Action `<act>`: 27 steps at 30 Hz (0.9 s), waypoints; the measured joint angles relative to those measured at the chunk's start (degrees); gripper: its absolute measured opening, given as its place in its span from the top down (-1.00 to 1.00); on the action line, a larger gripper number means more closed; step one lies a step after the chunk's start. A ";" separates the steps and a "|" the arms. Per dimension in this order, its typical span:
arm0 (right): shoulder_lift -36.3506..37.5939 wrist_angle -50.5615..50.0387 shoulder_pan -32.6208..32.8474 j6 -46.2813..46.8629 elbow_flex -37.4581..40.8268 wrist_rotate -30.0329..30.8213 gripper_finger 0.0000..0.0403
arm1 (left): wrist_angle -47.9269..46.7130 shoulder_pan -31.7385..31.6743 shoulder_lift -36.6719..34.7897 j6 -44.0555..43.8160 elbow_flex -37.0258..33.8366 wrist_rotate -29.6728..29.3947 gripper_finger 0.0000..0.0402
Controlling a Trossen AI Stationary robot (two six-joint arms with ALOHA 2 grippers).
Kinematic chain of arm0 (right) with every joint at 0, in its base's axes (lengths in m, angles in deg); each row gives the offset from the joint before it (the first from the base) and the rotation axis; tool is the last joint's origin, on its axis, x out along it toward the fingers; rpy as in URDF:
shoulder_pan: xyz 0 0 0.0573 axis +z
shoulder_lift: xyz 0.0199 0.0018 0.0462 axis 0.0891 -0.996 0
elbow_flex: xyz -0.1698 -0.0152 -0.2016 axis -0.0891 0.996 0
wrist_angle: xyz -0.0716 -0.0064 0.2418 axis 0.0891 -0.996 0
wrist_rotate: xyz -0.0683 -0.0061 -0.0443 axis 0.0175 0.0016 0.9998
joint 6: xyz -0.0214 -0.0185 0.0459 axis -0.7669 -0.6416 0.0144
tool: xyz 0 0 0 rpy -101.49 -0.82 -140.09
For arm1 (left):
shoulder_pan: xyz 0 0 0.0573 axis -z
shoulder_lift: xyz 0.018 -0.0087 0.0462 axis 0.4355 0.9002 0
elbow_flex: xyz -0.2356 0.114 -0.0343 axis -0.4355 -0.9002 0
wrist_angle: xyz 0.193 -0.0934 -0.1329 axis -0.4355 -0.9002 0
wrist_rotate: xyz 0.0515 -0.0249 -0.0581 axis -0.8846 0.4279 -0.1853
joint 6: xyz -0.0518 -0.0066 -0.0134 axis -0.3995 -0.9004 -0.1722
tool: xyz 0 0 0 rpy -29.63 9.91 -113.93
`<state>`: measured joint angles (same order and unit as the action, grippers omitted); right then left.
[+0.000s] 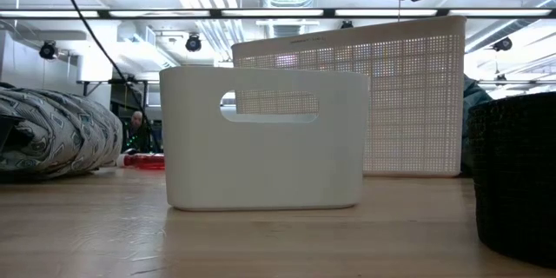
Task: Pick & Place Medicine items
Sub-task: Put the pink bandage into the black bin
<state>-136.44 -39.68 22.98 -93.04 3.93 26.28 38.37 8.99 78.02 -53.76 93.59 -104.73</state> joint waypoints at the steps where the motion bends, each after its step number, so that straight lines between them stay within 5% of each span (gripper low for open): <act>1: 0.00 0.01 0.02 0.00 0.00 0.00 -0.34 | -0.07 -0.02 -0.92 -0.02 -0.44 -0.01 -0.45; 27: 0.00 0.01 -0.05 0.00 0.00 0.00 -0.34 | -0.37 -0.07 -2.85 -0.68 -0.87 -0.44 -0.45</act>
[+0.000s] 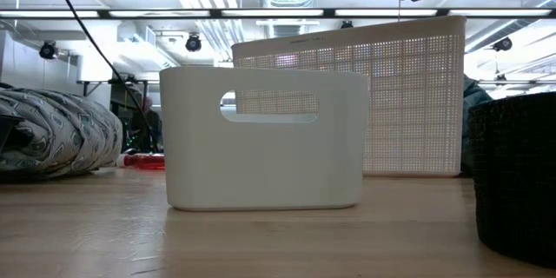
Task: Pick & Place Medicine items
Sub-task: Put the pink bandage into the black bin
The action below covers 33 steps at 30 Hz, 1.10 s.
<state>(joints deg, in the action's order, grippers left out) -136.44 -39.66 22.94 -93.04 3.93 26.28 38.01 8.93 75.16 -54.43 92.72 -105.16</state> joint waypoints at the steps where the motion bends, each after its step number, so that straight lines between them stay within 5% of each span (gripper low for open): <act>1: 0.00 0.00 0.01 0.00 0.00 0.00 -0.34 | -0.07 0.00 0.00 0.00 0.00 0.00 -0.45; 17: 0.00 0.00 0.02 0.70 0.00 0.00 -0.34 | -1.56 0.02 0.00 -0.02 -0.02 0.00 -0.45; 26: 0.00 0.65 0.07 13.70 -0.03 -4.42 -0.34 | -1.54 0.02 0.00 -0.02 -0.02 0.00 -0.45; 33: -0.02 -10.73 4.07 15.02 -4.71 -4.56 -0.34 | -1.69 0.02 0.00 -0.04 -0.02 0.01 -0.45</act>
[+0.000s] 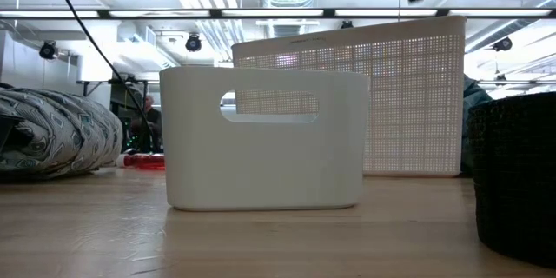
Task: Pick & Place Medicine items
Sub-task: Put the pink bandage into the black bin
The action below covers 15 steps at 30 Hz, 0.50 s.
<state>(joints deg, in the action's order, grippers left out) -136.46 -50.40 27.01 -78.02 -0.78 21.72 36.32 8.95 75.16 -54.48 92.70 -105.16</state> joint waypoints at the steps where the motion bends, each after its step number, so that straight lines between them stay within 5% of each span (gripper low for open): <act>1: 0.00 -2.50 0.92 -0.02 -1.35 0.02 -0.34 | -0.01 0.00 0.00 0.00 0.00 -0.01 -0.45; 11: -4.91 -54.88 10.07 18.46 -23.60 0.82 -0.34 | -0.25 -0.02 0.00 -0.02 0.00 0.01 -0.45; 15: -9.84 -77.05 11.53 24.74 -34.26 -5.75 -0.34 | -0.27 -0.02 0.00 -0.02 0.00 -0.01 -0.45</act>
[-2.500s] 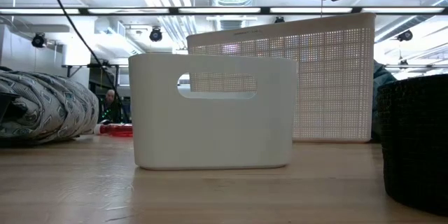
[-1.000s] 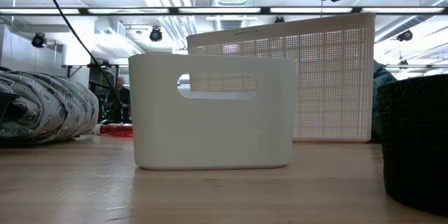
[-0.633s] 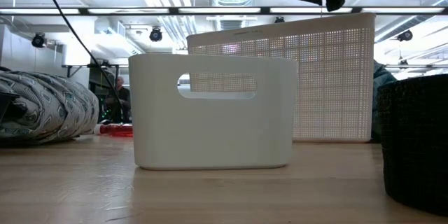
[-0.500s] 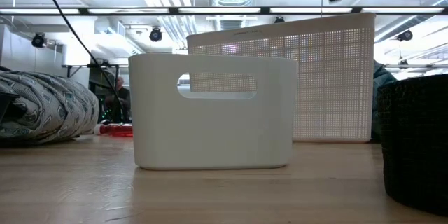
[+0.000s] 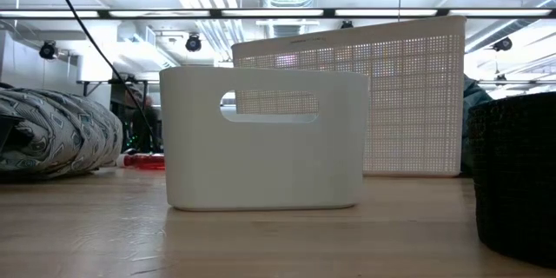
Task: Pick & Place Medicine items
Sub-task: Put the pink bandage into the black bin
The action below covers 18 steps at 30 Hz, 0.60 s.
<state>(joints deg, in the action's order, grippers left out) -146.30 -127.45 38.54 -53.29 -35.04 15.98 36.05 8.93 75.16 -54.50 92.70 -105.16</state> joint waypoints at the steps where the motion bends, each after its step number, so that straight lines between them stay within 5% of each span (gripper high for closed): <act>1: -1.37 -4.14 0.02 2.52 -2.43 -2.27 -0.34 | -0.04 0.00 0.00 0.00 -0.01 0.01 -0.45; 8: -9.60 -22.84 -1.15 28.74 -13.35 -12.68 -0.34 | -0.31 0.00 -0.02 0.00 -0.02 0.00 -0.45; 14: -12.27 -24.80 -2.95 55.92 -15.54 -27.17 -0.32 | -1.12 0.02 -0.04 -0.11 -0.02 0.02 -0.45; 18: -13.29 -25.53 -3.56 63.99 -15.91 -32.83 -0.32 | -1.47 0.02 -0.04 -0.11 -0.02 0.01 -0.45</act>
<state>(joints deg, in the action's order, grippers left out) -159.59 -152.98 34.98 10.70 -50.95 -16.85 34.58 8.95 75.12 -54.61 92.68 -105.16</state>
